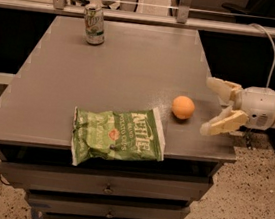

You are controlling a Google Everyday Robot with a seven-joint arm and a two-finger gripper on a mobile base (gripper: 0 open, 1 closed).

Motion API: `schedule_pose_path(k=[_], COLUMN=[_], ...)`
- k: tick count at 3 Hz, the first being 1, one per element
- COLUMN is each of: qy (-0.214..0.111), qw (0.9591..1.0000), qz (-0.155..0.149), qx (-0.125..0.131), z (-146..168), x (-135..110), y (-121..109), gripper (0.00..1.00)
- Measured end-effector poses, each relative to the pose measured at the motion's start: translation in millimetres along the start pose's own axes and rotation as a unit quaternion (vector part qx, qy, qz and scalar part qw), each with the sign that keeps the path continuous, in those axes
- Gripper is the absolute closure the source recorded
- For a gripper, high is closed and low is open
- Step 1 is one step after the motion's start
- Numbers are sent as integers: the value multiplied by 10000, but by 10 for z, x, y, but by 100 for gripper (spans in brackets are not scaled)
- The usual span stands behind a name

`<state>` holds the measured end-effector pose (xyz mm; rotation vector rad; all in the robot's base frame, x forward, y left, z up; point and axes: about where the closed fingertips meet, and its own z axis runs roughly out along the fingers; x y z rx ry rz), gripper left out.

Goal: Move orange near green jalapeno chip bag

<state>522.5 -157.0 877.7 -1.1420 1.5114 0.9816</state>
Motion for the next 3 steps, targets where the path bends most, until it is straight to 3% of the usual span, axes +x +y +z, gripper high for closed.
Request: schedule_pose_path(k=[2,3], qy=[98,182], qw=[9983,9954], qz=[-148,-306], qx=[559,894], z=[-579,-919], x=[69,-9], y=[-301,-528], gripper=[0,0])
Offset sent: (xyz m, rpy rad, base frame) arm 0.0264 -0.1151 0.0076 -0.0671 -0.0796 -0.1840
